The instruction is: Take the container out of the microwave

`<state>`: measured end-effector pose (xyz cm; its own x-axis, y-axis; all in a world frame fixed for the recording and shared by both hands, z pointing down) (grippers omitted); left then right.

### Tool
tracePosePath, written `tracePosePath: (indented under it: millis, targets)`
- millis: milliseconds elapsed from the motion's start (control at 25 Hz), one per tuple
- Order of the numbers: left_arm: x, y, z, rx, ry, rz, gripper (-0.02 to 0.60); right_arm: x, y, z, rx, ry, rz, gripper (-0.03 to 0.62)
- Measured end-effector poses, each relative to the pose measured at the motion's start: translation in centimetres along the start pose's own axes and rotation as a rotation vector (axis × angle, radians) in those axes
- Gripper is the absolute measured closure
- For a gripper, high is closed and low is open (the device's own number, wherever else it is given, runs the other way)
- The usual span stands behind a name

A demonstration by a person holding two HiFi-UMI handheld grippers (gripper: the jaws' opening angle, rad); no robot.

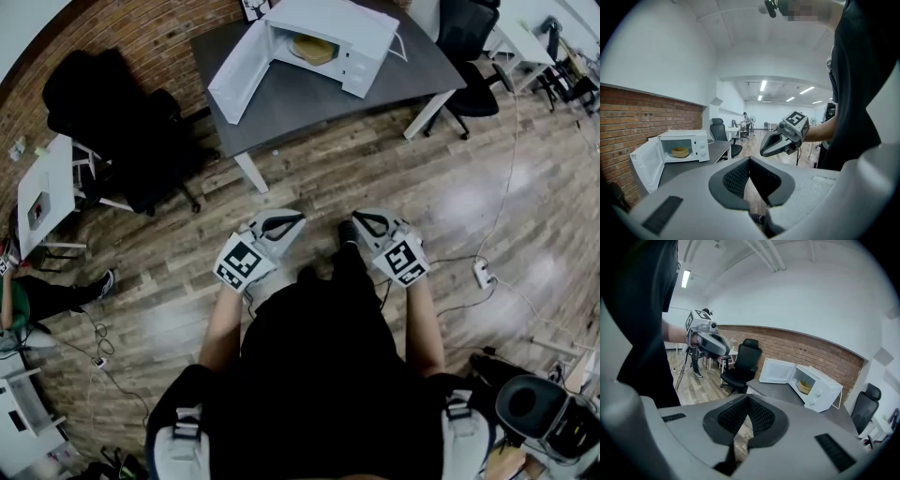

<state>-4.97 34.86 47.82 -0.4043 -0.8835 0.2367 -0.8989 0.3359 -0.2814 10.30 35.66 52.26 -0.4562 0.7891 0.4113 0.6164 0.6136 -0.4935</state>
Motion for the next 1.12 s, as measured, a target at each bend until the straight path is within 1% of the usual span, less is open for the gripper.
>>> tracePosePath:
  millis: [160, 320, 600, 720, 880, 960, 1120]
  targets:
    - [0.3, -0.2, -0.1, -0.004, 0.043, 0.011, 0.579, -0.3, -0.1, -0.3, 0.001, 0.000, 0.007, 0.597]
    - [0.7, -0.3, 0.3, -0.009, 0.020, 0.016, 0.579, -0.7, -0.5, -0.5, 0.011, 0.008, 0.011, 0.597]
    - [1.8, -0.9, 0.5, 0.002, 0.031, 0.032, 0.580, -1.9, -1.4, -0.9, 0.005, 0.003, 0.022, 0.597]
    - [2.5, -1.3, 0.9, 0.001, 0.018, 0.036, 0.580, -2.5, -2.0, -1.2, 0.002, 0.002, 0.029, 0.597]
    - [3.4, -2.7, 1.4, 0.010, 0.033, 0.044, 0.580, -4.1, -2.5, -1.7, -0.010, 0.000, 0.037, 0.597]
    - [3.9, -3.4, 1.8, 0.011, 0.036, 0.045, 0.579, -5.0, -2.8, -1.9, -0.023, 0.016, 0.043, 0.597]
    - [5.1, -4.7, 2.6, 0.014, 0.030, 0.053, 0.580, -6.7, -3.3, -2.8, -0.002, -0.003, 0.057, 0.597]
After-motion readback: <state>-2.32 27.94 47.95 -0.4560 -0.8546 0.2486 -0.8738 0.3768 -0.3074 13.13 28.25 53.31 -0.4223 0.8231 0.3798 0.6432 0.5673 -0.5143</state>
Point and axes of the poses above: the fingertips, and each gripper's own axes: y backward along the fingers, x to its left, z out of its top, the point moved 3 cm from there along y, backward along the fingers, and after that the axes turned 14 degrees about y, right-handed, at the moved point
